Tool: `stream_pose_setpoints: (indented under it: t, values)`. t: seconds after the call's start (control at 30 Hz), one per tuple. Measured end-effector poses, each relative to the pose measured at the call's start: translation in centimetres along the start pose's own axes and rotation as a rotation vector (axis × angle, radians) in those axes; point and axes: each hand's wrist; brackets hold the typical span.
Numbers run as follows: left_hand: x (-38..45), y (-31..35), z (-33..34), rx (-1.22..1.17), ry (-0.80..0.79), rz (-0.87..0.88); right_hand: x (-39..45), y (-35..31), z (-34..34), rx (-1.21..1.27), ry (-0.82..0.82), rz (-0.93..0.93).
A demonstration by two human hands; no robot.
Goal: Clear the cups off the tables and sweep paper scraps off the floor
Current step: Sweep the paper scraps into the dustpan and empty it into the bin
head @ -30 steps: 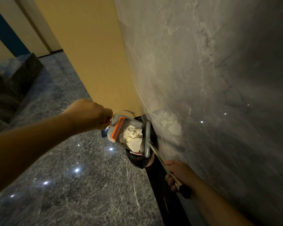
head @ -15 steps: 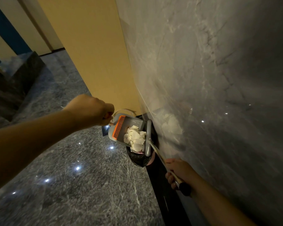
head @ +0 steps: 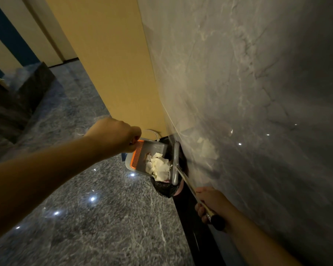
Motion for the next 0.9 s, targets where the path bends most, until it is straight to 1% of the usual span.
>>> stream_pose_setpoints:
  t: [0.1, 0.2, 0.47, 0.6, 0.63, 0.77, 0.9]
  values:
    - [0.0, -0.9, -0.4, 0.0, 0.065, -0.073, -0.1, 0.0, 0.0, 0.006, 0.003, -0.008]
    - [0.1, -1.9, -0.9, -0.015, 0.134, -0.086, -0.3, 0.1, 0.1, -0.021, 0.014, -0.041]
    - [-0.4, -3.1, -2.5, -0.018, 0.142, -0.041, -0.4, 0.1, 0.2, 0.001, 0.027, -0.032]
    - [-0.4, -3.6, -3.3, -0.034, 0.187, -0.04, -0.5, 0.1, -0.1, 0.081, -0.017, 0.062]
    - [-0.4, -3.7, -3.5, -0.039, 0.19, -0.042, -0.5, 0.1, 0.0, 0.093, -0.015, 0.061]
    - [-0.3, -3.2, -3.8, -0.049, 0.189, -0.032, -0.3, 0.0, 0.4, 0.007, 0.047, -0.073]
    - [-0.3, -3.1, -4.1, -0.066, 0.189, -0.04, -0.5, 0.1, 0.3, -0.014, 0.024, -0.032]
Point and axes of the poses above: each hand's wrist, its own x-axis towards the middle knuckle, its own z-axis out of the palm, y = z × x, and after that the axes turned 9 degrees about y, right-handed
